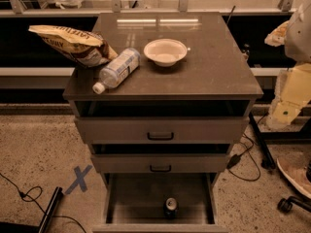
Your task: Pick pepsi can from bottom drawer and place on counter
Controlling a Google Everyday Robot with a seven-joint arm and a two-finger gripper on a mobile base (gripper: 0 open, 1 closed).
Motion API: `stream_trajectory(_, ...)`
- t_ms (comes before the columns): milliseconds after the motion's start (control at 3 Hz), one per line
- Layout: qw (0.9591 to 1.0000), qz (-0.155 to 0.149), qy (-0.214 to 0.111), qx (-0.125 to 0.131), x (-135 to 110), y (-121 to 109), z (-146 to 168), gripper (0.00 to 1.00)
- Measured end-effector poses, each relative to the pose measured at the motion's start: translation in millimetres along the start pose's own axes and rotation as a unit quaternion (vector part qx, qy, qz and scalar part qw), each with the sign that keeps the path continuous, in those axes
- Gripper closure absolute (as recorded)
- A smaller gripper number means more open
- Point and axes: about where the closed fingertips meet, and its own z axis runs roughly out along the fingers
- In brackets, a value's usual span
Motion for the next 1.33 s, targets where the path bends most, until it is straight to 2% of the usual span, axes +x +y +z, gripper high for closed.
stream_trajectory(333, 1.0000, 0.000, 0.000, 0.000, 0, 0, 0, 0.00)
stream_trajectory(667, 0.9995, 0.013, -0.029, 0.005, 5, 4, 20, 0.00)
stream_trajectory(1000, 0.9947, 0.026, -0.098, -0.018, 24, 40, 76, 0.00)
stream_trajectory(1333, 0.9914, 0.047, -0.122, -0.008, 44, 57, 88, 0.00)
